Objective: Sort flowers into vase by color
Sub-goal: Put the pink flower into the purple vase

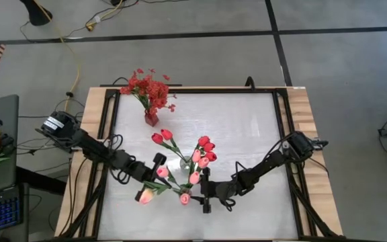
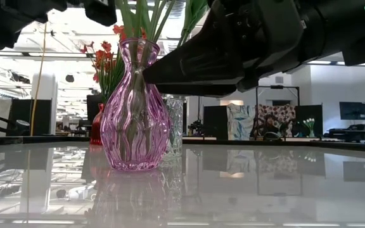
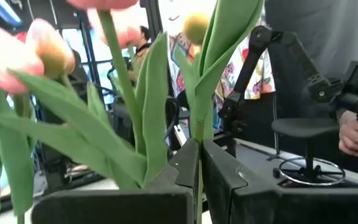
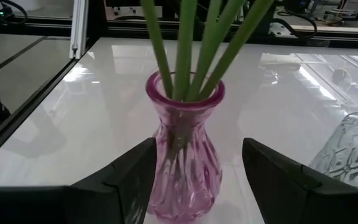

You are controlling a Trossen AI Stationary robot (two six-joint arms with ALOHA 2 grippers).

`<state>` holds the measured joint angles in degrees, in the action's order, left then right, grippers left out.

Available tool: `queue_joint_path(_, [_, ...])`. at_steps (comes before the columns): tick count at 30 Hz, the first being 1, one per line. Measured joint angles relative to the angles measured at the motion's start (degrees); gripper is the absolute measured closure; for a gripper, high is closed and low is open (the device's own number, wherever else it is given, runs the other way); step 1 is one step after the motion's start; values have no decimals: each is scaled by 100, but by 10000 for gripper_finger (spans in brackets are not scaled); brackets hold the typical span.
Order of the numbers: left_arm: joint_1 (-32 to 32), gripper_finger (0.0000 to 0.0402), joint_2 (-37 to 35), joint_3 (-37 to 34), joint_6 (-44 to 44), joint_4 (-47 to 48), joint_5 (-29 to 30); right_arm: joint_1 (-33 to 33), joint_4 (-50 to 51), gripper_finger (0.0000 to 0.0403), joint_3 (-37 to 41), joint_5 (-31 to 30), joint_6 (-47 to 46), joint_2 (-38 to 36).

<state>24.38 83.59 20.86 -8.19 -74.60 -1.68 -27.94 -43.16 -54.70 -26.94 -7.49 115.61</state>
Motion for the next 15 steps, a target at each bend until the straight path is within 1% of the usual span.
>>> queue_joint_path(15, [-78, 401, 0, 1, 200, 501, -2, 56, -19, 138, 0, -2, 0, 0])
